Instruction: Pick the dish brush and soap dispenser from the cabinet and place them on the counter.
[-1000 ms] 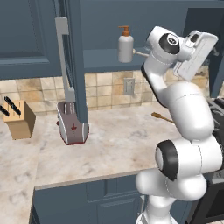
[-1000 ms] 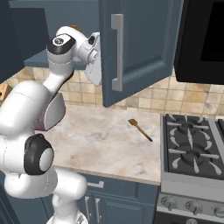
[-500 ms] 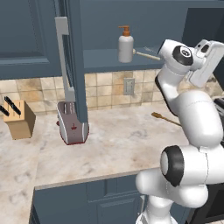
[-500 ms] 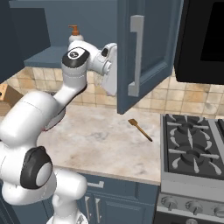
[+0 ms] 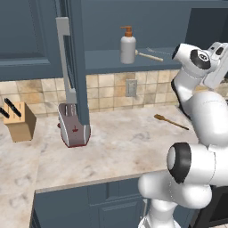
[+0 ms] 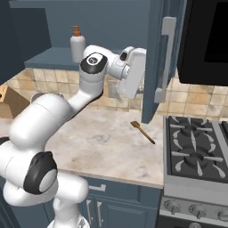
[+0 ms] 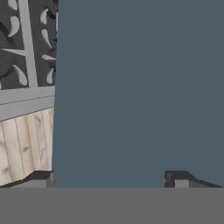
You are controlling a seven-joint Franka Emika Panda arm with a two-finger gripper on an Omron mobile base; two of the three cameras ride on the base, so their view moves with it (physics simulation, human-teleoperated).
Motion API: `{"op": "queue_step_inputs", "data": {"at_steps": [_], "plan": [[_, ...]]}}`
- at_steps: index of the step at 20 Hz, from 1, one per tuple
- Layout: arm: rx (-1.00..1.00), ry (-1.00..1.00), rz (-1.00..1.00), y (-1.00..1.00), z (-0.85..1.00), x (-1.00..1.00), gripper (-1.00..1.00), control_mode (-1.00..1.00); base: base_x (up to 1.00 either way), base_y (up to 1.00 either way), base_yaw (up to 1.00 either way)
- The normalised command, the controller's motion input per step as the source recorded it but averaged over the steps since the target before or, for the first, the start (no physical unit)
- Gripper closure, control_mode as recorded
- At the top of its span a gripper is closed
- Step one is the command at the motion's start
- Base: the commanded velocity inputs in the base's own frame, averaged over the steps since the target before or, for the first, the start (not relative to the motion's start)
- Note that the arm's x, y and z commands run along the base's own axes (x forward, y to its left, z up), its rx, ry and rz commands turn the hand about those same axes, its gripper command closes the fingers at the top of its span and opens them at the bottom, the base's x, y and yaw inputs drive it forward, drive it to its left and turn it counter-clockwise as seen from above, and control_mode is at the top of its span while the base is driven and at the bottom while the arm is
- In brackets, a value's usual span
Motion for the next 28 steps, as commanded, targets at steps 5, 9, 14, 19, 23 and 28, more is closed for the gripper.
{"op": "queue_step_inputs", "data": {"at_steps": [5,9,14,19,23,28], "plan": [[0.0,0.0,0.07,-0.39,0.0,0.08,-1.0,-1.0,0.0,0.0,0.0],[0.0,0.0,0.03,-0.19,0.0,0.0,-1.0,-1.0,0.0,0.0,0.0],[0.0,0.0,0.0,-0.07,-0.03,0.04,-1.0,-1.0,0.0,0.0,0.0],[0.0,-0.09,-0.04,0.49,-0.01,-0.02,-1.0,-1.0,0.0,0.0,0.0],[0.0,-0.14,-0.05,0.7,0.16,0.0,-1.0,-1.0,0.0,0.0,0.0],[0.05,-0.16,-0.04,0.82,0.04,-0.03,-1.0,-1.0,0.0,0.0,0.0]]}}
